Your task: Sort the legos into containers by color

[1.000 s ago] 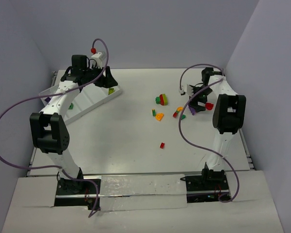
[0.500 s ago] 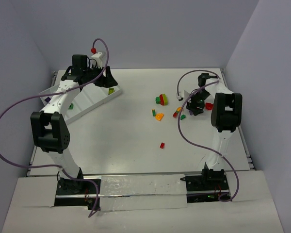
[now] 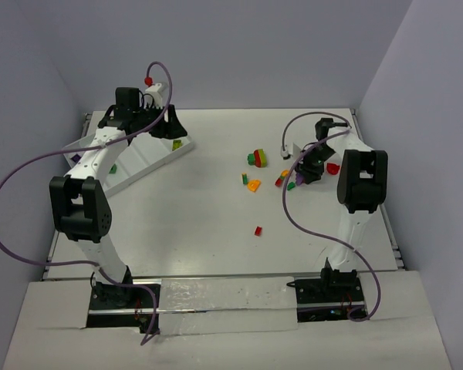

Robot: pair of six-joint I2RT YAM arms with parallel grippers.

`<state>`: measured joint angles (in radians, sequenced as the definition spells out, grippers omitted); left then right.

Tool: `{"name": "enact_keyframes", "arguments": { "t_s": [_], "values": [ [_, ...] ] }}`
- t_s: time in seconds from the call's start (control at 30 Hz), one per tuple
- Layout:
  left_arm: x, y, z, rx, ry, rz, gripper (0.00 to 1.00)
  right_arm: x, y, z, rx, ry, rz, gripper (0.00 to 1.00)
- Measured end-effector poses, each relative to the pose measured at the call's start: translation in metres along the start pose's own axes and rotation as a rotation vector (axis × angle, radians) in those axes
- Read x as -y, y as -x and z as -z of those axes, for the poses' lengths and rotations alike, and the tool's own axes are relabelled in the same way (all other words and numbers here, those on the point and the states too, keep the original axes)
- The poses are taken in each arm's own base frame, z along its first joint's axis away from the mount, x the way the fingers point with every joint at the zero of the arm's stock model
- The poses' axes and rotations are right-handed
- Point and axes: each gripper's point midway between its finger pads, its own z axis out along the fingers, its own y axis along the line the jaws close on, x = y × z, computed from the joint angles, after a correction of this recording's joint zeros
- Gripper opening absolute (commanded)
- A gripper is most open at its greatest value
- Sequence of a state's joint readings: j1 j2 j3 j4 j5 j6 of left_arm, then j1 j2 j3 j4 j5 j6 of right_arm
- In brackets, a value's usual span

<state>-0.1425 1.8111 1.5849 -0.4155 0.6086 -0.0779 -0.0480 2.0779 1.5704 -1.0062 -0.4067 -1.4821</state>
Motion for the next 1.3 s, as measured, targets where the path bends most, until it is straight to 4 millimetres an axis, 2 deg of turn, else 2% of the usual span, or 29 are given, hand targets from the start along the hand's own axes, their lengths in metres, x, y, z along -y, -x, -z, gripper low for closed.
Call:
{"name": "enact_keyframes", "arguments": {
  "t_s": [0.1, 0.2, 0.3, 0.33, 0.37, 0.43, 0.53, 0.67, 0.8, 0.93, 1.07, 1.3],
  "values": [
    [0.002, -0.005, 0.001, -0.002, -0.002, 0.03, 0.71, 0.0, 0.016, 0.021, 0.04, -0.051, -0.011, 0.24],
    [0.011, -0.021, 0.011, -0.012, -0.026, 0.094, 0.75, -0.001, 0.046, 0.054, 0.098, -0.131, 0.003, 0.25],
    [0.032, -0.033, 0.022, -0.007, -0.102, 0.173, 0.83, -0.012, 0.092, 0.08, 0.166, -0.186, 0.046, 0.25],
    [0.039, -0.037, 0.025, -0.008, -0.132, 0.204, 0.9, -0.018, 0.112, 0.086, 0.193, -0.196, 0.068, 0.25],
    [0.046, -0.041, 0.027, -0.012, -0.158, 0.229, 0.93, -0.024, 0.131, 0.091, 0.221, -0.203, 0.094, 0.25],
    [0.058, -0.048, 0.029, -0.011, -0.208, 0.27, 0.96, -0.039, 0.171, 0.095, 0.275, -0.206, 0.137, 0.25],
    [0.074, -0.062, 0.031, -0.042, -0.265, 0.327, 0.98, -0.062, 0.219, 0.09, 0.335, -0.179, 0.162, 0.24],
    [0.095, -0.064, 0.031, -0.072, -0.328, 0.344, 0.97, -0.082, 0.26, 0.077, 0.37, -0.143, 0.143, 0.25],
    [0.114, -0.063, 0.029, -0.093, -0.371, 0.343, 0.94, -0.098, 0.285, 0.067, 0.379, -0.131, 0.122, 0.26],
    [0.128, -0.067, 0.026, -0.12, -0.393, 0.354, 0.92, -0.111, 0.301, 0.062, 0.379, -0.131, 0.114, 0.27],
    [0.138, -0.074, 0.02, -0.155, -0.409, 0.382, 0.9, -0.12, 0.31, 0.06, 0.373, -0.129, 0.103, 0.27],
    [0.15, -0.072, 0.019, -0.161, -0.442, 0.396, 0.86, -0.121, 0.312, 0.061, 0.367, -0.141, 0.076, 0.27]
  ]
}}
